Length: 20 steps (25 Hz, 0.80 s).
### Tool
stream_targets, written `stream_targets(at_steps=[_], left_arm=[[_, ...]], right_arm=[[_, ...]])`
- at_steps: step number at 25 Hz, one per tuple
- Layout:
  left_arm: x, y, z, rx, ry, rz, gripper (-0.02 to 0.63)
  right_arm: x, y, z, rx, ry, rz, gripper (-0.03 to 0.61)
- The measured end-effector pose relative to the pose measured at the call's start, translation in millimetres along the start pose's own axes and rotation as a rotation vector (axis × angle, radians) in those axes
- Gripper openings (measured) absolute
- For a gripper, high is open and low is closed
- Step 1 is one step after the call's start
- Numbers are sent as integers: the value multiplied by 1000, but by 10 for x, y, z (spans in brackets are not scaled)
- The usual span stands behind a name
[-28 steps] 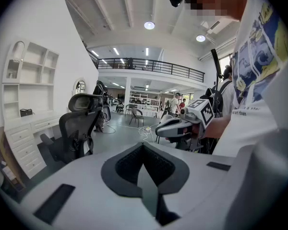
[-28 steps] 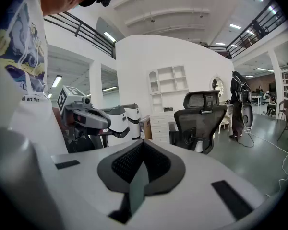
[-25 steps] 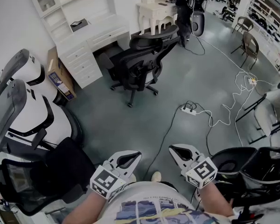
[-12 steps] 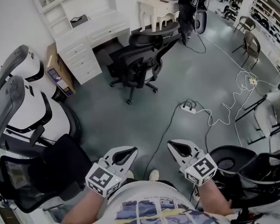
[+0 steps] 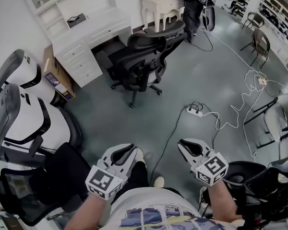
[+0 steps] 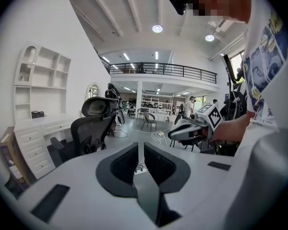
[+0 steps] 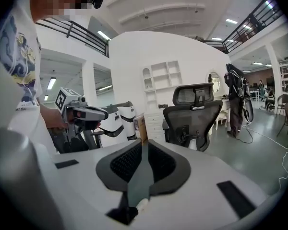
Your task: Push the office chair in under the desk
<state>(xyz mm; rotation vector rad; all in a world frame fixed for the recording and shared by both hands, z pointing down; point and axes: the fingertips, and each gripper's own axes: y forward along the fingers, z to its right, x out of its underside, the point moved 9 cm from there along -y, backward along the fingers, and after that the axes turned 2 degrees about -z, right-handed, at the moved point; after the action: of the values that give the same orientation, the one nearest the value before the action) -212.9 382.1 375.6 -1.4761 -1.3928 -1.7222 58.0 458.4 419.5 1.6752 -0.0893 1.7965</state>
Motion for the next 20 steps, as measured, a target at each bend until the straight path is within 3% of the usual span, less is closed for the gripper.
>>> stream_targets(at_steps=[3, 13, 20], left_arm=[[-23, 238, -376, 16, -11, 12, 77], [-593, 1148, -1666, 94, 57, 57, 131], [-698, 1547, -2448, 46, 48, 47, 153]], right_arm=[[-72, 232, 284, 36, -17, -31, 135], [-695, 918, 1242, 181, -11, -74, 135], [-998, 1284, 1876, 281, 42, -70, 153]])
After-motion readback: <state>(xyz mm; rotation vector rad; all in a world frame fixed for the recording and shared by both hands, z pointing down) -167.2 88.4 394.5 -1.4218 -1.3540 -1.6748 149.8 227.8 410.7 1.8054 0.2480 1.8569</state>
